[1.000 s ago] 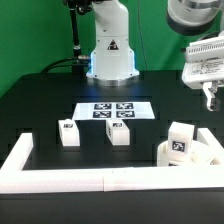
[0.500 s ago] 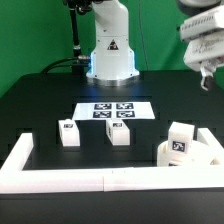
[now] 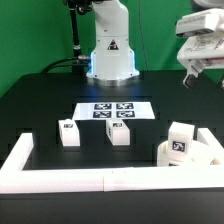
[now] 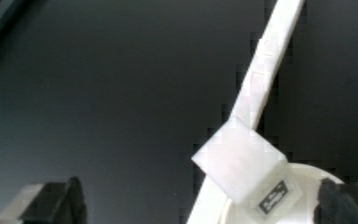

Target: Assemble stool

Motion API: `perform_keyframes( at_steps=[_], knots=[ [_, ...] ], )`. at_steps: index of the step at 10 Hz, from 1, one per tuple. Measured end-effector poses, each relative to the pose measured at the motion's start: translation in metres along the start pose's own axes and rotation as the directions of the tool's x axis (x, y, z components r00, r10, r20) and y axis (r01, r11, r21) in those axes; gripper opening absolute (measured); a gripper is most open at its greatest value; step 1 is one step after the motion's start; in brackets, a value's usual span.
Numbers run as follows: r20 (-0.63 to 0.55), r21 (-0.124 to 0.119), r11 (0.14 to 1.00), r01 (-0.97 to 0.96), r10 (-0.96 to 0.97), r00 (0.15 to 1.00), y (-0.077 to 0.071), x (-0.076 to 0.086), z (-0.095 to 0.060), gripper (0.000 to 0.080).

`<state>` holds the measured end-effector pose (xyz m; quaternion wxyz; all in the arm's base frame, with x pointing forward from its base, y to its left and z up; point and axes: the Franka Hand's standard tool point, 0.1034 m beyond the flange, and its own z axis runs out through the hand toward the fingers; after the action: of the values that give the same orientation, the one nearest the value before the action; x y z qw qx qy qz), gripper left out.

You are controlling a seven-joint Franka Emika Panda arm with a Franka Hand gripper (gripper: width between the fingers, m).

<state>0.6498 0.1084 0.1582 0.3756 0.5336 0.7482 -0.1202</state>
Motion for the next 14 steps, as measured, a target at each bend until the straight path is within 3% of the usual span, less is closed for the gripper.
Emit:
perform_keyframes(
  at_steps=[2,4,5,10,14],
  knots=[
    [0.000,0.001,1.000,0.001,-0.001,1.000,-0.001,0.000,0.001,0.0649],
    [0.047,0.086,0.989,-0.120,0.116,0.992,-0.002,-0.017,-0.002,0.0649],
    [0.094,0.112,0.986,-0.124,0.113,0.989,0.003,-0.025,-0.004,0.0649],
    [0.077,0.105,0.992,-0.077,0.069,0.995,0.007,-0.026,-0.002,0.0649],
    [-0.093,0.052,0.996,-0.077,0.081,0.992,0.019,-0.042,0.004,0.0649]
  ],
)
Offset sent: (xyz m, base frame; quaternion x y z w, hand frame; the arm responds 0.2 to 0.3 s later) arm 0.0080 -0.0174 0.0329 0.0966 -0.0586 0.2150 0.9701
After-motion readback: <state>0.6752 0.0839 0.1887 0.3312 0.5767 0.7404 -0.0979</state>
